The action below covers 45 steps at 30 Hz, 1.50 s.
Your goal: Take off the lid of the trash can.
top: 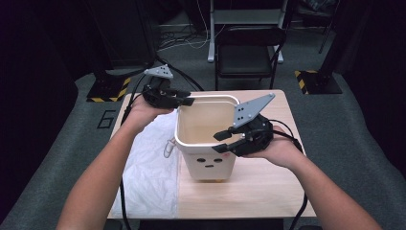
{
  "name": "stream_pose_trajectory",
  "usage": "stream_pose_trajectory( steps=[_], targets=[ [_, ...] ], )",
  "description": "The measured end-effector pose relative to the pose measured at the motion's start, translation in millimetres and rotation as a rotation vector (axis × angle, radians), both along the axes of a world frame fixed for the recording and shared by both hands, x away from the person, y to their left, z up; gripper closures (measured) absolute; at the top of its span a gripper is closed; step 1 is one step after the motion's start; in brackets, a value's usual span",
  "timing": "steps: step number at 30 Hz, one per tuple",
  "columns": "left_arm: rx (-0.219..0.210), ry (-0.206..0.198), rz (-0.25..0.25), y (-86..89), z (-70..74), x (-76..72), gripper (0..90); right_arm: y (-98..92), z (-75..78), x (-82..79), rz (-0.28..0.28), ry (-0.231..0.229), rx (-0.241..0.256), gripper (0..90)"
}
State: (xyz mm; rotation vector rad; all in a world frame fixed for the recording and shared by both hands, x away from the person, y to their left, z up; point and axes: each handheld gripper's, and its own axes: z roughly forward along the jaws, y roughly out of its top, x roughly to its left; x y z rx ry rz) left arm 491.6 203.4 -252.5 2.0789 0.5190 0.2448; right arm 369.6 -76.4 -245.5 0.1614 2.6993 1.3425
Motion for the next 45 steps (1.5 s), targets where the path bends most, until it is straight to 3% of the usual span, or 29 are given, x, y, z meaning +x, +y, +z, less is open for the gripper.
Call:
stream_pose_trajectory(
  steps=[9,16,20,32,38,45],
  targets=[
    [0.017,-0.028,-0.001,-2.0,-2.9,5.2,71.7,13.0,-2.0,4.9,0.033,0.033,0.008,69.3],
    [0.049,-0.047,-0.016,-6.1,-2.2,3.8,76.0,23.7,-1.2,6.9,0.056,0.038,-0.039,76.6],
    [0.059,-0.05,-0.021,-6.2,-1.6,3.8,76.5,26.4,-0.4,9.7,0.076,0.065,-0.052,81.5],
    [0.092,-0.07,-0.023,-10.9,1.6,3.2,77.2,25.9,3.4,10.9,0.091,0.063,-0.076,83.2],
    [0.074,-0.079,-0.019,-9.1,8.7,2.9,77.4,22.6,14.7,10.1,0.086,0.055,-0.047,82.8],
    [0.073,-0.1,-0.016,-7.8,20.5,0.8,77.3,25.7,20.7,8.0,0.09,0.03,-0.067,82.8]
  ],
)
